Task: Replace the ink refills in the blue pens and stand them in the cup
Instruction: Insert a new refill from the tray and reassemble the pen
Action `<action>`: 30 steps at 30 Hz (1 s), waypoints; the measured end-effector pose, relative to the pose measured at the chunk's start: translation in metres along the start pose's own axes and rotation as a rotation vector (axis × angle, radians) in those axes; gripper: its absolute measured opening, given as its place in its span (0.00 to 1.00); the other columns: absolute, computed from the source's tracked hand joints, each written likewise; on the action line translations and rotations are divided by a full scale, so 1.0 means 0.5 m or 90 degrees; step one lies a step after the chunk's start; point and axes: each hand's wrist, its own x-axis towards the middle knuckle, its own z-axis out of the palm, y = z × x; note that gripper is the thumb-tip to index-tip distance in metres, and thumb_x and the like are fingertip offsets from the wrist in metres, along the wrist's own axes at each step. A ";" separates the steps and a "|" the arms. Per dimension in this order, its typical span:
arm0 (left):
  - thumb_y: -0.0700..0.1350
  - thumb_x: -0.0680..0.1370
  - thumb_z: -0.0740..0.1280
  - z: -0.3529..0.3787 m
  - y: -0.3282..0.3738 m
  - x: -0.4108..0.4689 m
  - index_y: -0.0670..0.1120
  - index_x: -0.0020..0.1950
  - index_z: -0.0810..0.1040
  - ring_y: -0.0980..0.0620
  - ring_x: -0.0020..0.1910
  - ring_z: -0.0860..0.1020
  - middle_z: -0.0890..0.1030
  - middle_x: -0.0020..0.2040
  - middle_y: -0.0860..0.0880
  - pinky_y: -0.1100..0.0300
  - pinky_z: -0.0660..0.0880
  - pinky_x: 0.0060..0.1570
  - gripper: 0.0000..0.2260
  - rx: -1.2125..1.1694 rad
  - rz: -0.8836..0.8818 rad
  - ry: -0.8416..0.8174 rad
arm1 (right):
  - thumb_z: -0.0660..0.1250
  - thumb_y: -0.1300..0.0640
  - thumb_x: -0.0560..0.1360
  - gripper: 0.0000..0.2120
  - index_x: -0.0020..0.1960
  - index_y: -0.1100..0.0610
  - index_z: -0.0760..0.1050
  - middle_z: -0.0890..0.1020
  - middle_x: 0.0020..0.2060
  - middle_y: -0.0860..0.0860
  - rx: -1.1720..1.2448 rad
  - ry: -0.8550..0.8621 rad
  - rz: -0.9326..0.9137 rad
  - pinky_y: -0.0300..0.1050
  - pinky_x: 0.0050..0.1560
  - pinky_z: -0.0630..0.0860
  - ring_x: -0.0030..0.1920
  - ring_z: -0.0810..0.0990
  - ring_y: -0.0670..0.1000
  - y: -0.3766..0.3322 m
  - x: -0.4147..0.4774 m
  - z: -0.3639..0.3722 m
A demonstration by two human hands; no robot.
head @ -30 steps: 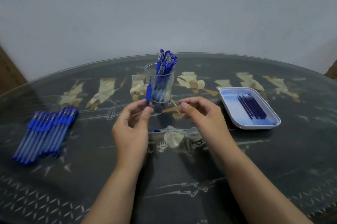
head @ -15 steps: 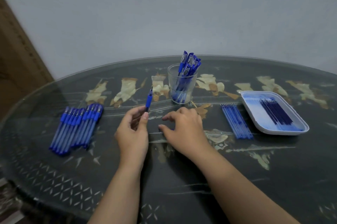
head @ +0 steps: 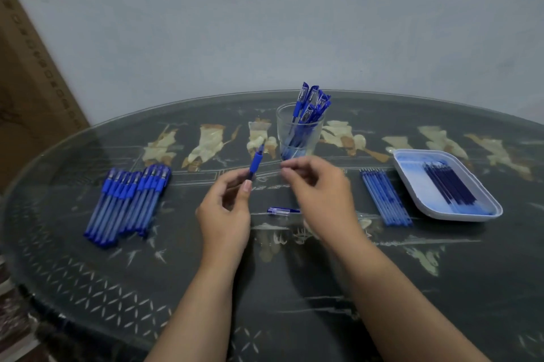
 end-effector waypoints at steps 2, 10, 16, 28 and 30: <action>0.33 0.77 0.67 0.004 0.005 -0.006 0.53 0.49 0.81 0.62 0.48 0.81 0.84 0.46 0.55 0.73 0.73 0.49 0.14 0.035 0.048 -0.057 | 0.69 0.64 0.76 0.06 0.49 0.56 0.81 0.86 0.43 0.52 0.178 -0.022 0.044 0.42 0.53 0.80 0.47 0.85 0.49 -0.019 0.000 -0.037; 0.32 0.75 0.69 0.014 0.004 -0.013 0.57 0.49 0.82 0.61 0.48 0.81 0.84 0.46 0.60 0.71 0.73 0.49 0.18 0.115 0.149 -0.130 | 0.66 0.65 0.77 0.05 0.51 0.60 0.80 0.86 0.45 0.56 0.294 -0.089 0.082 0.49 0.51 0.82 0.49 0.85 0.56 -0.038 0.001 -0.115; 0.32 0.75 0.69 0.011 0.004 -0.013 0.57 0.49 0.82 0.60 0.48 0.81 0.84 0.46 0.60 0.71 0.73 0.49 0.18 0.121 0.155 -0.132 | 0.67 0.66 0.76 0.05 0.50 0.61 0.81 0.86 0.44 0.57 0.244 -0.122 0.074 0.46 0.50 0.82 0.48 0.86 0.54 -0.034 0.003 -0.115; 0.32 0.75 0.69 0.012 0.009 -0.015 0.58 0.49 0.82 0.62 0.48 0.81 0.84 0.47 0.61 0.73 0.72 0.49 0.19 0.123 0.159 -0.154 | 0.72 0.42 0.71 0.14 0.42 0.52 0.78 0.83 0.38 0.56 -0.023 -0.039 0.028 0.57 0.46 0.82 0.43 0.82 0.59 -0.014 0.003 -0.095; 0.32 0.75 0.69 0.011 0.009 -0.014 0.59 0.48 0.81 0.62 0.48 0.81 0.83 0.48 0.62 0.73 0.72 0.49 0.20 0.124 0.159 -0.145 | 0.71 0.46 0.73 0.09 0.47 0.51 0.79 0.84 0.41 0.56 0.046 -0.049 0.030 0.55 0.45 0.82 0.42 0.82 0.57 -0.015 0.004 -0.096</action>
